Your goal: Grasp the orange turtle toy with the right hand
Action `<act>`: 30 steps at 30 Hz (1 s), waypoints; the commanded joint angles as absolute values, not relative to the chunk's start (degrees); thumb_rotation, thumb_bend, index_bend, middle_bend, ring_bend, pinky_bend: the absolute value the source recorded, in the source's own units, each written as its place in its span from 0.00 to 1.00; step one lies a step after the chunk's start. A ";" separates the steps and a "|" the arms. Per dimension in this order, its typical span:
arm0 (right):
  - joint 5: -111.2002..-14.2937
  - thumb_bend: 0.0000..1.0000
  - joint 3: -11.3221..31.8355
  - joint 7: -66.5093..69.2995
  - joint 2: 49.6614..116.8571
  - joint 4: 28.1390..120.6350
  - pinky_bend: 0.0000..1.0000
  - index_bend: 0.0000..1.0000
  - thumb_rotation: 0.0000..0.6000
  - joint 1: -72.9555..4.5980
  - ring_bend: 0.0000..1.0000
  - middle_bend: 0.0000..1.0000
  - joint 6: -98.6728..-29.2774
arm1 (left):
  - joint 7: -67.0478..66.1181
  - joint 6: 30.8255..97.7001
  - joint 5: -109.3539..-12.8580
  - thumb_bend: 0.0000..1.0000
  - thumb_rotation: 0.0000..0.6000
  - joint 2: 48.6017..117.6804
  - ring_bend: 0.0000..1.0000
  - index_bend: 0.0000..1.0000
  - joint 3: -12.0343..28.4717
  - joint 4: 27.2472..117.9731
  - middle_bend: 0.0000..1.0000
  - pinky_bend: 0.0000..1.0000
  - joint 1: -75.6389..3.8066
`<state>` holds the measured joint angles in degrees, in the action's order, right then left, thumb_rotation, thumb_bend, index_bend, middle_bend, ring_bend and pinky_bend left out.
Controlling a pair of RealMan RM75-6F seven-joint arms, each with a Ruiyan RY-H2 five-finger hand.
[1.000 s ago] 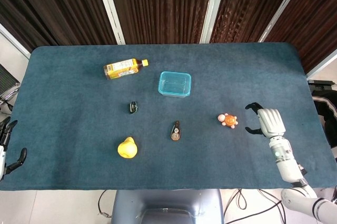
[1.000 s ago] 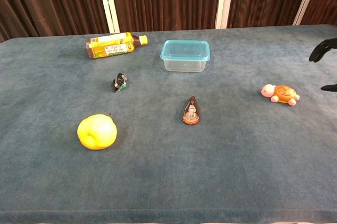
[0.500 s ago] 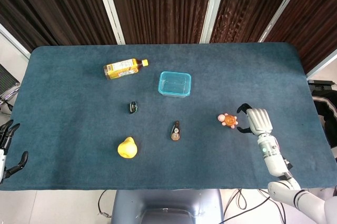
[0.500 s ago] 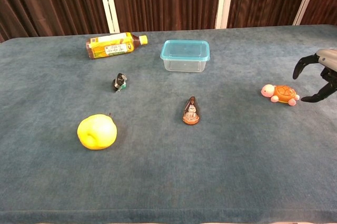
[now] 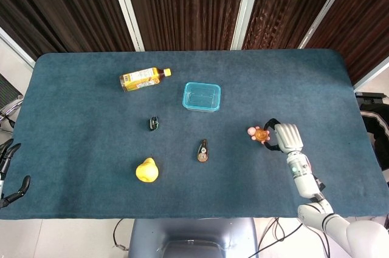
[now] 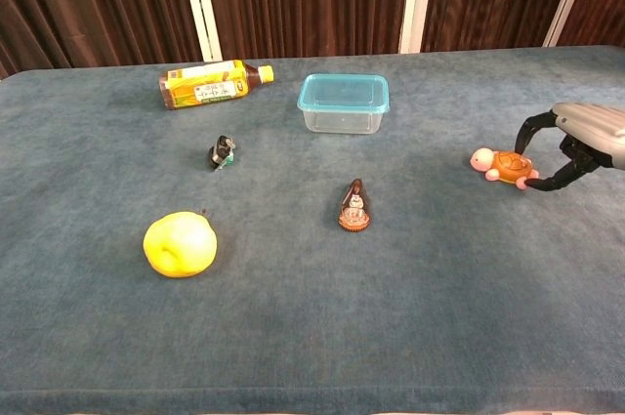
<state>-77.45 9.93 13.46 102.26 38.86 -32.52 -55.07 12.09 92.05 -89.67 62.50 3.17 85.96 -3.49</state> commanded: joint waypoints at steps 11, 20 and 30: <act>-81.11 1.00 7.99 19.66 107.00 28.80 1.00 0.88 1.00 -32.72 1.00 0.72 -60.03 | 12.90 92.01 -89.90 0.42 1.00 62.29 0.07 0.10 2.99 85.65 0.03 0.35 -3.44; -81.96 1.00 7.15 18.66 107.05 27.81 1.00 0.87 1.00 -32.01 1.00 0.76 -61.52 | 12.13 91.56 -90.03 0.42 1.00 62.28 0.07 0.10 2.85 85.96 0.03 0.35 -3.63; -83.45 0.51 5.27 22.64 100.98 36.98 1.00 0.16 1.00 -29.95 1.00 0.42 -62.26 | 11.97 91.17 -89.94 0.42 1.00 62.24 0.07 0.10 2.80 85.96 0.03 0.35 -3.77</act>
